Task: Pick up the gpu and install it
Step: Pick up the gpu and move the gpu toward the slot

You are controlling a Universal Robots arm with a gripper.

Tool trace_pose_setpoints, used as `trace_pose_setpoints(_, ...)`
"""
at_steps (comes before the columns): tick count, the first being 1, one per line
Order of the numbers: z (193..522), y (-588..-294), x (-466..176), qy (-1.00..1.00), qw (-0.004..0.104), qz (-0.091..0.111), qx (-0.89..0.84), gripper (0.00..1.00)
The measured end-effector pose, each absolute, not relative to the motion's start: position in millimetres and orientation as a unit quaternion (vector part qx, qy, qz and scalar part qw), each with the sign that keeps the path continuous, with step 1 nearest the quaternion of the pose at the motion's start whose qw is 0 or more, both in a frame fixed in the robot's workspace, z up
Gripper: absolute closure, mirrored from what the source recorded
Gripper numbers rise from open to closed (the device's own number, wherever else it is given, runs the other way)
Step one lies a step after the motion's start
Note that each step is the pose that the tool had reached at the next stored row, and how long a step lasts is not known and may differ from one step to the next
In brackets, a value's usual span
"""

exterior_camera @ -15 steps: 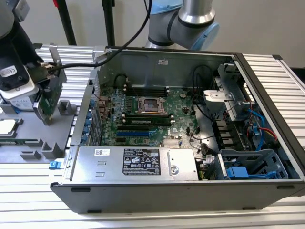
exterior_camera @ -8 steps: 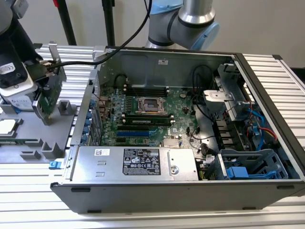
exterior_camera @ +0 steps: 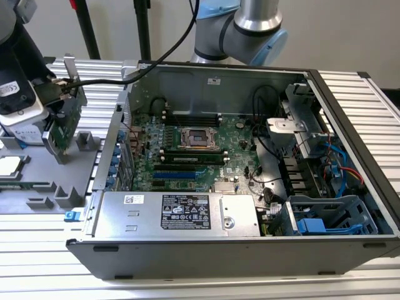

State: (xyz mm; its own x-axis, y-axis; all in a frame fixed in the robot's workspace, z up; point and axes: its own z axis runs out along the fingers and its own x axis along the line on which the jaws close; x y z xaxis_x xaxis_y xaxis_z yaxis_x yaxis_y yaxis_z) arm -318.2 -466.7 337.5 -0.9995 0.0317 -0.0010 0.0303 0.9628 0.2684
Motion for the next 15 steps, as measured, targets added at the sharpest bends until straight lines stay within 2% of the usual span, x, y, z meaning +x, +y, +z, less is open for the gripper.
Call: trace_pose_setpoints(15,343.0,-466.7,-317.9,0.991,0.003,0.135,0.016,1.0)
